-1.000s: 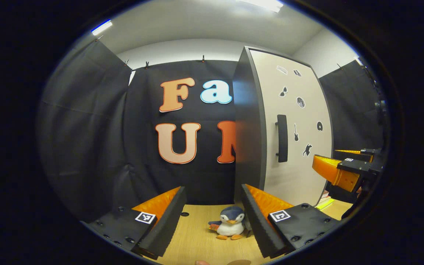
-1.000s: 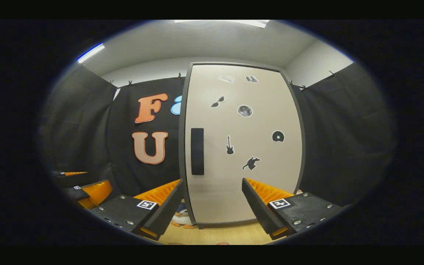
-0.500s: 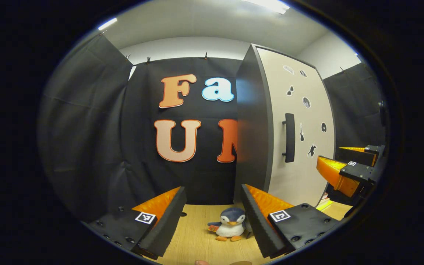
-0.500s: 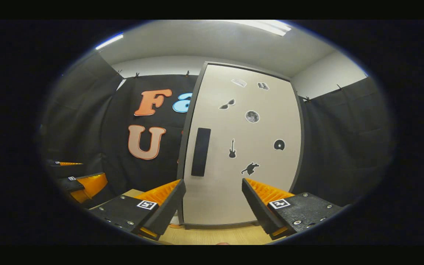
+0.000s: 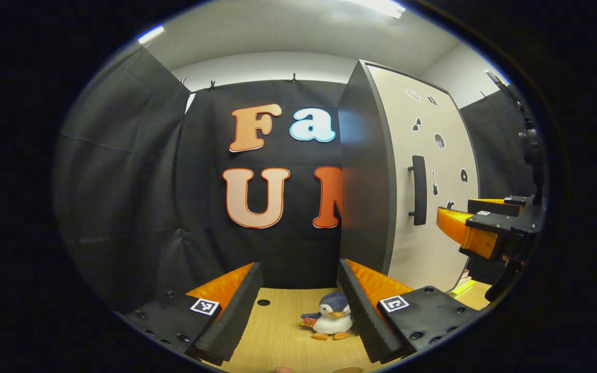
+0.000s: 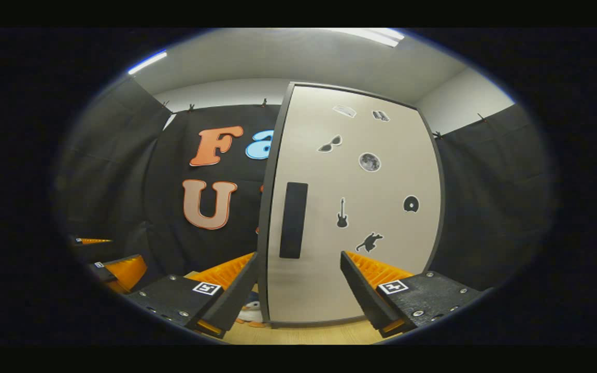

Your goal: Open the cabinet door with the right hand, grasp the bottle in the cabinet with the left hand and place it on the coaster, then close the cabinet door with the right hand.

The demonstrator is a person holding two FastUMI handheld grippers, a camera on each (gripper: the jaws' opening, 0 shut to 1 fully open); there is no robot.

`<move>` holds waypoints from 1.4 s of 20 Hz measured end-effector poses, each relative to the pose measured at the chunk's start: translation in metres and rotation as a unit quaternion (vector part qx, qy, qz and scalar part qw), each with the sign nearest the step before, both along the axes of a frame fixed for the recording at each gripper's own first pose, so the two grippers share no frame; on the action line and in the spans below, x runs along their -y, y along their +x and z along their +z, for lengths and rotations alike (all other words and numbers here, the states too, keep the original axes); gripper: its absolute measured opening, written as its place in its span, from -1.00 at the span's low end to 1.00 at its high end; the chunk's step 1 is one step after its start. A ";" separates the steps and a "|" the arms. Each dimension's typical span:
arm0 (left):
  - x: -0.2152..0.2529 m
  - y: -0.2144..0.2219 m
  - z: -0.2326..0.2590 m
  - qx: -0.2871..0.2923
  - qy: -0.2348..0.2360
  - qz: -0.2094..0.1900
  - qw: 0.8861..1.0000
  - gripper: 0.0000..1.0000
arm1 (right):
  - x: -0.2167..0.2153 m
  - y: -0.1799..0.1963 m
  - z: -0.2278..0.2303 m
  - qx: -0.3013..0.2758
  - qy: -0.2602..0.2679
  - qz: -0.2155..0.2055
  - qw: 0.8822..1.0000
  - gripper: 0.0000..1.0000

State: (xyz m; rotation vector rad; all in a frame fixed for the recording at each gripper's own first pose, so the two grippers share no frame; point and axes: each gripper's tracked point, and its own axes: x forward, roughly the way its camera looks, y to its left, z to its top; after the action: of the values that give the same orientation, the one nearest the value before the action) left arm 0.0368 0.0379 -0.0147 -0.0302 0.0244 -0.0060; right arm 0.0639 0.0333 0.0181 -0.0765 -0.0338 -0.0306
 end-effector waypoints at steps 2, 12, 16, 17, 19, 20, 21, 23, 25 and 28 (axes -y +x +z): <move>0.002 -0.001 -0.008 -0.018 -0.023 -0.008 1.000 0.93 | -0.004 0.022 0.006 0.003 0.010 0.009 1.000 0.88; -0.032 0.024 -0.016 -0.022 -0.004 0.015 1.000 0.93 | -0.006 0.097 0.009 -0.009 0.034 0.002 0.999 0.41; -0.031 0.032 -0.021 -0.025 -0.005 0.001 1.000 0.94 | -0.004 0.097 0.010 -0.004 0.053 -0.010 0.999 -0.07; -0.028 0.033 -0.022 -0.026 -0.005 -0.005 1.000 0.94 | -0.004 0.097 0.010 -0.004 0.057 -0.012 0.998 -0.28; -0.027 0.035 -0.026 -0.030 -0.004 -0.017 0.999 0.94 | -0.003 0.098 0.009 -0.008 0.057 -0.019 0.998 -0.38; -0.026 0.036 -0.028 -0.032 -0.003 -0.024 0.999 0.94 | -0.003 0.098 0.009 -0.009 0.054 -0.025 0.998 -0.42; -0.026 0.036 -0.029 -0.035 -0.003 -0.030 0.999 0.93 | -0.002 0.096 0.009 -0.011 0.050 -0.031 0.998 -0.51; -0.026 0.039 -0.033 -0.041 -0.006 -0.042 0.998 0.94 | -0.001 0.095 0.009 -0.013 0.054 -0.041 0.998 -0.62; -0.029 0.040 -0.032 -0.042 -0.010 -0.046 0.998 0.92 | -0.001 0.092 0.010 -0.016 0.054 -0.050 0.997 -0.66; -0.031 0.036 -0.022 -0.031 -0.008 -0.038 0.999 0.93 | 0.003 0.080 0.013 -0.012 0.048 -0.058 0.997 -0.66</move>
State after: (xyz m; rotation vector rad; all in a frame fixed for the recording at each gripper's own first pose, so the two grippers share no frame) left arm 0.0729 0.0693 -0.0371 -0.0455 0.0884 -0.0821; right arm 0.1435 0.0304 0.0312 0.0172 -0.0039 -0.1474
